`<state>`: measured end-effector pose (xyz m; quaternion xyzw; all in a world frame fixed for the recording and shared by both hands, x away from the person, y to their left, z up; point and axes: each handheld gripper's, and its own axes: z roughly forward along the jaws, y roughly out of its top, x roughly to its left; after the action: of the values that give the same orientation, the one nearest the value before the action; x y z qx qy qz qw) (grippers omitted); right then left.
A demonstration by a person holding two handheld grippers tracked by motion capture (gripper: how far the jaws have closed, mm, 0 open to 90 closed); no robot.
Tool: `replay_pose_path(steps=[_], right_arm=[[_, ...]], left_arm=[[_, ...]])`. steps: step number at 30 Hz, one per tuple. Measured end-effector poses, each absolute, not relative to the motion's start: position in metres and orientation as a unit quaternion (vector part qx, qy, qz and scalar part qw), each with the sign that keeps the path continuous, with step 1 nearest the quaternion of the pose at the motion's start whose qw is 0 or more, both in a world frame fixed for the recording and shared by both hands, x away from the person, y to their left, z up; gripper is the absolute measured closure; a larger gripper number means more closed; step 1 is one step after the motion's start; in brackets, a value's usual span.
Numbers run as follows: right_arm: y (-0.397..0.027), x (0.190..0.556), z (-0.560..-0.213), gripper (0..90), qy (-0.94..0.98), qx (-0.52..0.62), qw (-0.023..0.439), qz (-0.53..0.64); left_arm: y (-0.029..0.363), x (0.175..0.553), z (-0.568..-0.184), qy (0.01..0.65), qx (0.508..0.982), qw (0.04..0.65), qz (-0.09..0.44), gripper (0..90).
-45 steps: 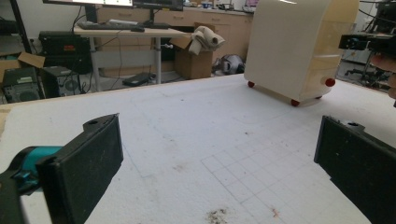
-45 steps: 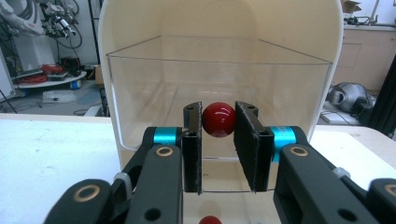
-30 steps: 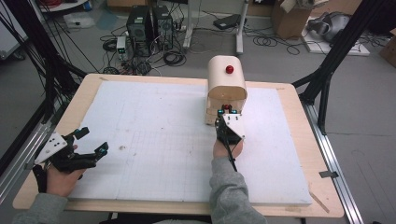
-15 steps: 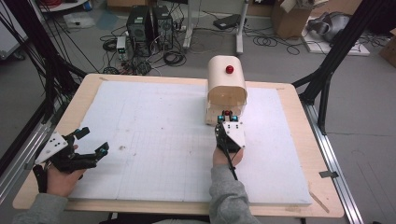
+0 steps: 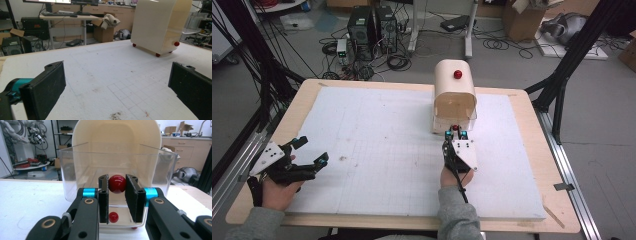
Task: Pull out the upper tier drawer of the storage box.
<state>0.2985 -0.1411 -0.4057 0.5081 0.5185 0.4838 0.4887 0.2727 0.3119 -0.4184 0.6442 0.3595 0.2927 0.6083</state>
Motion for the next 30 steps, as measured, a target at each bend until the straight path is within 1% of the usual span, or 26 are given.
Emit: replay_pose_path(steps=[7,10,11,12,13,14,15,16,17,18,20,21,22,23,24,25,26,27,28,30], right_arm=[[-0.141,0.298,-0.406,73.4,0.52,0.509,0.488,0.483],[-0.141,0.298,-0.406,72.0,0.521,0.507,0.488,0.483],[-0.141,0.298,-0.405,69.4,0.521,0.507,0.484,0.487],[-0.141,0.298,-0.405,69.4,0.521,0.507,0.484,0.487],[-0.141,0.297,-0.404,62.1,0.521,0.505,0.482,0.491],[-0.141,0.297,-0.404,62.1,0.521,0.505,0.482,0.491],[-0.142,0.296,-0.403,53.4,0.524,0.503,0.476,0.495],[-0.142,0.296,-0.403,53.4,0.524,0.503,0.476,0.495],[-0.143,0.296,-0.402,41.9,0.525,0.503,0.472,0.498],[-0.144,0.296,-0.401,35.5,0.526,0.504,0.47,0.499],[-0.146,0.295,-0.399,28.0,0.527,0.505,0.464,0.501],[-0.146,0.295,-0.399,28.0,0.527,0.505,0.464,0.501],[-0.145,0.294,-0.398,24.0,0.528,0.504,0.468,0.498],[-0.146,0.293,-0.396,14.8,0.528,0.5,0.471,0.499],[-0.146,0.293,-0.396,14.8,0.528,0.5,0.471,0.499],[-0.147,0.292,-0.396,9.0,0.527,0.504,0.467,0.5],[-0.15,0.295,-0.396,0.0,0.532,0.514,0.451,0.499],[-0.15,0.295,-0.396,0.0,0.532,0.514,0.451,0.499],[-0.153,0.297,-0.397,0.0,0.538,0.52,0.438,0.498],[-0.154,0.297,-0.397,0.0,0.538,0.52,0.436,0.5]], left_arm=[[0.312,0.273,-0.419,0.359,0.645,0.608,0.292,1.7],[0.312,0.273,-0.419,0.359,0.643,0.609,0.293,1.7],[0.312,0.273,-0.419,0.359,0.643,0.609,0.293,1.7],[0.312,0.273,-0.418,0.359,0.643,0.609,0.294,1.7],[0.311,0.273,-0.418,0.359,0.643,0.609,0.294,1.7],[0.311,0.273,-0.418,0.359,0.643,0.609,0.294,1.7],[0.311,0.272,-0.419,0.36,0.643,0.609,0.293,1.7],[0.311,0.272,-0.419,0.36,0.643,0.609,0.293,1.7],[0.312,0.272,-0.419,0.361,0.644,0.608,0.293,1.7],[0.312,0.272,-0.419,0.361,0.644,0.608,0.293,1.7],[0.312,0.272,-0.419,0.36,0.644,0.607,0.295,1.7],[0.312,0.272,-0.418,0.361,0.642,0.608,0.296,1.7],[0.311,0.272,-0.418,0.361,0.642,0.608,0.297,1.7],[0.311,0.272,-0.418,0.36,0.643,0.608,0.296,1.7],[0.31,0.272,-0.418,0.358,0.643,0.608,0.296,1.7],[0.309,0.272,-0.418,0.358,0.643,0.609,0.296,1.7],[0.309,0.271,-0.418,0.356,0.644,0.609,0.296,1.7],[0.309,0.271,-0.418,0.356,0.644,0.609,0.296,1.7],[0.31,0.271,-0.418,0.355,0.644,0.609,0.297,1.7],[0.311,0.271,-0.417,0.357,0.641,0.61,0.299,1.7]])
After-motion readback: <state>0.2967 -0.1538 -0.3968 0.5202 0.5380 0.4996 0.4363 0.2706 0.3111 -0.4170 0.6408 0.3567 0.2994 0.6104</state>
